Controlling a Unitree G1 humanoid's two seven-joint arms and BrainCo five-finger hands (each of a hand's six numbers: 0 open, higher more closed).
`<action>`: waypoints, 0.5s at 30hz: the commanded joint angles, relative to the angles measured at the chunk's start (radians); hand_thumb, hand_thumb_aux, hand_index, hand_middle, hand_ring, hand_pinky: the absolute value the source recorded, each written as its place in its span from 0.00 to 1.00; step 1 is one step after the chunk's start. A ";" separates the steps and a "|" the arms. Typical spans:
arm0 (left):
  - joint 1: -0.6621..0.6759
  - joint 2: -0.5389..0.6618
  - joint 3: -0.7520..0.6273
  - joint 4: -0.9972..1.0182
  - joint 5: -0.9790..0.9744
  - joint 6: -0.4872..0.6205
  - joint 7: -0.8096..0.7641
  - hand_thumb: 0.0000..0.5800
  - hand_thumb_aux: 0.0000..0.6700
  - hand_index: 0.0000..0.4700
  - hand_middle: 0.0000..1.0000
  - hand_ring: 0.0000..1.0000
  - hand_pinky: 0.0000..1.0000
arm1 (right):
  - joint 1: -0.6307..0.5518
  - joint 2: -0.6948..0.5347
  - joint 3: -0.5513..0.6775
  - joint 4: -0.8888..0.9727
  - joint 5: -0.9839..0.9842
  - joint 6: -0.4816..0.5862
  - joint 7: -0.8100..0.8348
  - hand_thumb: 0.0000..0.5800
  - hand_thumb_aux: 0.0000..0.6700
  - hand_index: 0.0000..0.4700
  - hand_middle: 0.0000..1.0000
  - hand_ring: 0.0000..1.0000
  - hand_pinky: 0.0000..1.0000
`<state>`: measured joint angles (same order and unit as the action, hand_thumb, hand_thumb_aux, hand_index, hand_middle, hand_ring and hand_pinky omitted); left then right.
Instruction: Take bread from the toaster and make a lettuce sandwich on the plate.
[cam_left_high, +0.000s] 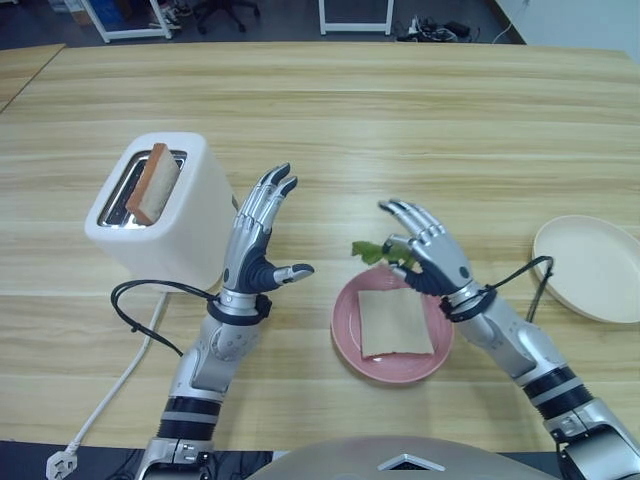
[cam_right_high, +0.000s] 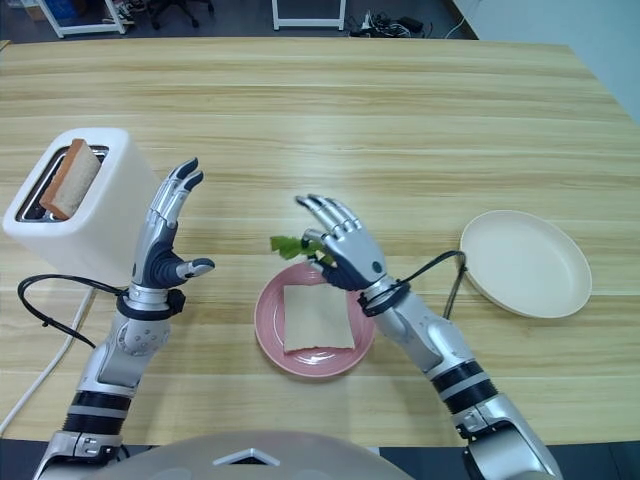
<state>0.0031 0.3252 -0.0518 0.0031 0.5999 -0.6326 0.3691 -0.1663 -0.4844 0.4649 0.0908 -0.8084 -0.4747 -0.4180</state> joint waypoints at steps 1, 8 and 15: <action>-0.029 0.006 0.010 0.039 0.002 0.004 0.006 0.00 0.00 0.00 0.00 0.00 0.00 | 0.073 -0.035 -0.024 -0.052 -0.019 -0.026 0.021 1.00 1.00 1.00 0.00 0.00 0.00; -0.049 0.037 0.094 0.023 0.017 0.039 0.051 0.00 0.00 0.00 0.00 0.00 0.00 | 0.185 -0.102 -0.082 -0.166 -0.015 -0.042 0.091 1.00 1.00 1.00 0.00 0.00 0.00; -0.037 0.098 0.258 -0.090 0.031 0.117 0.081 0.00 0.00 0.00 0.00 0.00 0.00 | 0.255 -0.142 -0.095 -0.169 0.003 -0.058 0.204 1.00 1.00 1.00 0.00 0.00 0.00</action>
<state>-0.0399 0.3961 0.1654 -0.0619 0.6189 -0.5423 0.4489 0.0711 -0.6116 0.3832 -0.0642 -0.8208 -0.5257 -0.2437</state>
